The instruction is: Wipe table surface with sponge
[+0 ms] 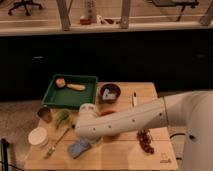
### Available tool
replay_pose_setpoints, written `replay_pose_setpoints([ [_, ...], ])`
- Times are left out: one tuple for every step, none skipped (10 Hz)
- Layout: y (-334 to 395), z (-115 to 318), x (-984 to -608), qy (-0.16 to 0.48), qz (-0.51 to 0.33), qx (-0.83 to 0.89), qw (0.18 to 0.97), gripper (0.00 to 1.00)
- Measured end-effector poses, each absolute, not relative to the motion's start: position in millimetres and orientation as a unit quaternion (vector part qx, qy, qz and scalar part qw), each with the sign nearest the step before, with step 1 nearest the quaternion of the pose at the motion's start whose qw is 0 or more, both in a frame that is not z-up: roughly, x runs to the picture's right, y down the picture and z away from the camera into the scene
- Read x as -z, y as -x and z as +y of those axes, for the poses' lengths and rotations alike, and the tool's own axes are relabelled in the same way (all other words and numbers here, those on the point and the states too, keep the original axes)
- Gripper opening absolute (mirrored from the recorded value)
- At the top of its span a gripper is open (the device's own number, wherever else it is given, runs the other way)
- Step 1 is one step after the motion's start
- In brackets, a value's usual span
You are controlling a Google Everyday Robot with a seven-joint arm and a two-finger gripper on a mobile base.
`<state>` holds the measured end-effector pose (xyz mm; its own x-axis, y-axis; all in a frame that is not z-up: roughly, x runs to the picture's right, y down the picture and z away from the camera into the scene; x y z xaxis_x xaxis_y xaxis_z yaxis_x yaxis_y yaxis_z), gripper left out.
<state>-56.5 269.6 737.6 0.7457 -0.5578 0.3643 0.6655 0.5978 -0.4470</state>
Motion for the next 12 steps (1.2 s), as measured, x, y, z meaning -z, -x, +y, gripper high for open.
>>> replay_pose_setpoints([
  [59.1, 271.5, -736.8, 0.287, -0.1, 0.347, 0.887, 0.8],
  [64.0, 272.8, -735.9, 0.285, -0.106, 0.35, 0.886, 0.8],
  [68.6, 273.9, -735.4, 0.282, -0.111, 0.353, 0.885, 0.8],
  [71.2, 274.5, -735.3, 0.28, -0.115, 0.355, 0.885, 0.8],
  [75.3, 275.7, -735.6, 0.278, -0.124, 0.354, 0.884, 0.8],
  [80.4, 277.1, -736.4, 0.276, -0.133, 0.355, 0.883, 0.8],
  [85.5, 279.9, -738.1, 0.277, -0.143, 0.356, 0.881, 0.8],
  [91.9, 282.7, -741.4, 0.278, -0.155, 0.355, 0.879, 0.8],
  [97.3, 284.8, -744.0, 0.279, -0.166, 0.353, 0.878, 0.8],
  [102.8, 287.6, -745.5, 0.282, -0.176, 0.35, 0.876, 0.8],
  [108.2, 290.7, -747.7, 0.283, -0.19, 0.344, 0.875, 0.8],
  [112.4, 294.2, -749.7, 0.286, -0.201, 0.336, 0.875, 0.8],
])
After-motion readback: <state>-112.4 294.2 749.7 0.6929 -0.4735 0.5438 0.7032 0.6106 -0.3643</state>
